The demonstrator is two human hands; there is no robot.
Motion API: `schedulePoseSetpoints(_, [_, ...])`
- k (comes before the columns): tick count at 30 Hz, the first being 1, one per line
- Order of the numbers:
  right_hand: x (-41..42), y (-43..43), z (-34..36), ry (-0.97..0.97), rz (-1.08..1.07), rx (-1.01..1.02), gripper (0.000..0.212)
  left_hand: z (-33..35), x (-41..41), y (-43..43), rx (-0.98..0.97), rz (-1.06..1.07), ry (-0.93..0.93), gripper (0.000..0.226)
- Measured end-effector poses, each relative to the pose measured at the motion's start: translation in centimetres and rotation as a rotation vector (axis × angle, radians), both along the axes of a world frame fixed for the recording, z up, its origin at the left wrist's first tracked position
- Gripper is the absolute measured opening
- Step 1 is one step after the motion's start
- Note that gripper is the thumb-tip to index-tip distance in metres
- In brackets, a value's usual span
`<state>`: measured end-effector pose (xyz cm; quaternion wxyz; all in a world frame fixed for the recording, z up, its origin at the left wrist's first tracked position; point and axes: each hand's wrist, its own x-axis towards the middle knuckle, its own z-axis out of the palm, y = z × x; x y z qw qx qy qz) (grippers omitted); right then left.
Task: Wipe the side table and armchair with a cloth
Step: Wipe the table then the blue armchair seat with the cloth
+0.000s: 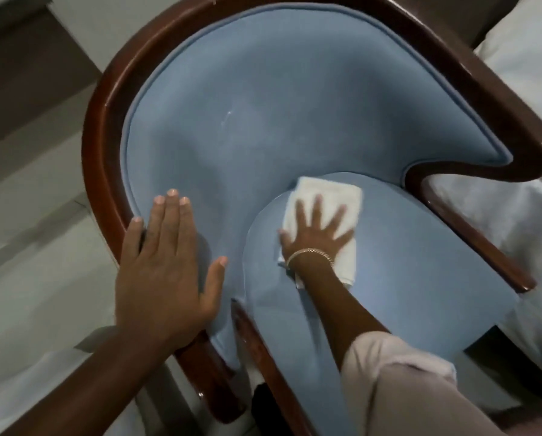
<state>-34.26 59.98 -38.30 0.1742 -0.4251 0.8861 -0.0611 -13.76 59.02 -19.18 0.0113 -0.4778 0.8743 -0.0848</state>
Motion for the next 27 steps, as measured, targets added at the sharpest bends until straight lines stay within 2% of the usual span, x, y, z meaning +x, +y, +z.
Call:
schedulePoseSetpoints(3, [6.2, 5.6, 1.0, 0.027, 0.454, -0.023, 0.069, 0.5, -0.1, 0.3, 0.042, 0.009, 0.015, 0.083])
schedulePoseSetpoints(5, [8.0, 12.2, 3.0, -0.014, 0.493, 0.005, 0.068, 1.3, -0.2, 0.2, 0.072, -0.027, 0.054, 0.080])
schedulePoseSetpoints(7, [6.7, 16.1, 4.3, -0.130, 0.296, 0.054, 0.081, 2.2, 0.3, -1.2, 0.121, -0.088, 0.104, 0.077])
schedulePoseSetpoints(9, [3.8, 16.5, 5.2, -0.199, -0.064, 0.016, 0.088, 3.1, 0.9, -5.3, 0.138, -0.151, 0.153, 0.076])
schedulePoseSetpoints(12, [0.9, 11.1, 7.4, -0.474, -0.482, -0.354, 0.078, 4.9, 1.0, -13.9, 0.173, -0.264, 0.131, 0.079])
schedulePoseSetpoints(13, [0.9, 7.9, 8.9, -0.594, -0.538, -0.499, 0.076, 5.5, 0.7, -16.8, 0.182, -0.312, 0.108, 0.080])
schedulePoseSetpoints(15, [2.3, 0.9, 12.1, -0.847, -0.517, -0.750, 0.075, 6.6, -0.6, -21.9, 0.190, -0.428, 0.062, 0.084])
schedulePoseSetpoints(17, [5.3, -6.1, 14.4, -0.999, -0.398, -0.861, 0.075, 7.5, -2.4, -26.0, 0.201, -0.531, 0.050, 0.089])
schedulePoseSetpoints(19, [9.6, -11.6, 15.4, -0.950, -0.269, -0.762, 0.080, 8.0, -4.3, -29.0, 0.224, -0.602, 0.082, 0.088])
schedulePoseSetpoints(21, [12.6, -14.8, 14.6, -0.701, -0.239, -0.625, 0.083, 7.9, -5.5, -30.4, 0.272, -0.630, 0.133, 0.083])
schedulePoseSetpoints(23, [12.1, -16.8, 13.7, -0.591, -0.295, -0.678, 0.078, 7.5, -5.6, -30.8, 0.303, -0.639, 0.194, 0.079])
schedulePoseSetpoints(25, [8.9, -18.3, 12.6, -0.506, -0.410, -0.741, 0.083, 7.0, -5.4, -31.0, 0.320, -0.675, 0.216, 0.081])
schedulePoseSetpoints(27, [6.2, -19.2, 12.2, -0.523, -0.600, -0.741, 0.084, 6.9, -5.4, -31.1, 0.316, -0.691, 0.208, 0.083])
